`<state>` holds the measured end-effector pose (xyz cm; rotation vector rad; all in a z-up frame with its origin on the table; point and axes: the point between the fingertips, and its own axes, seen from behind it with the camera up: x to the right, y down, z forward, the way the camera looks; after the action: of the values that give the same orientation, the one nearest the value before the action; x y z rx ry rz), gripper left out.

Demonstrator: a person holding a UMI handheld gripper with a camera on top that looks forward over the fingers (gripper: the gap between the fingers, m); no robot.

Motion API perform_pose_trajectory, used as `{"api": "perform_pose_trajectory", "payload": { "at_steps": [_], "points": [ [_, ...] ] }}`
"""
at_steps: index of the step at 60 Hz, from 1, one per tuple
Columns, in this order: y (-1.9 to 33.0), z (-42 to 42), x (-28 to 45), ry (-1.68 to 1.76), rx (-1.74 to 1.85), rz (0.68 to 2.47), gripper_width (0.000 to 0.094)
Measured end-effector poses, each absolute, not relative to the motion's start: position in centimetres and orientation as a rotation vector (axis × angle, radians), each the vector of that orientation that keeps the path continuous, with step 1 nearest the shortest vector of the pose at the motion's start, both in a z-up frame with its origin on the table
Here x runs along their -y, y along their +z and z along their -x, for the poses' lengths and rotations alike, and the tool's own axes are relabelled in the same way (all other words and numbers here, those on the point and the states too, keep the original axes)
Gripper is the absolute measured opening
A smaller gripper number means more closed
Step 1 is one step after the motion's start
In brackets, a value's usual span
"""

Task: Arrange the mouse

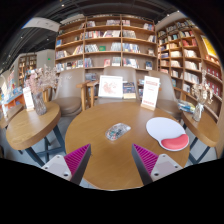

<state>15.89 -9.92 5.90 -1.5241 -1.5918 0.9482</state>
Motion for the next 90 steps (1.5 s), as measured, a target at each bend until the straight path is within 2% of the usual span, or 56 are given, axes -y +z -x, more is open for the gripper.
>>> {"api": "perform_pose_trajectory", "payload": {
  "at_steps": [21, 36, 59, 70, 73, 74, 82, 90],
  "points": [
    [0.3, -9.4, 10.9, 0.876, 1.626, 1.622, 0.085],
    [-1.4, -5.0, 9.6, 0.832, 1.626, 1.697, 0.0851],
    [-1.5, 1.9, 9.5, 0.818, 1.629, 1.69, 0.0857],
    [-1.4, 2.5, 9.4, 0.822, 1.629, 1.676, 0.071],
    [-1.3, 2.7, 9.4, 0.825, 1.63, 1.663, 0.058],
    [-1.3, 2.8, 9.5, 0.832, 1.631, 1.664, 0.0488],
    [-0.7, 2.5, 9.3, 0.817, 1.649, 1.658, 0.0446],
    [4.2, 2.9, 6.9, 0.869, 1.623, 1.604, 0.0444]
  ]
}}
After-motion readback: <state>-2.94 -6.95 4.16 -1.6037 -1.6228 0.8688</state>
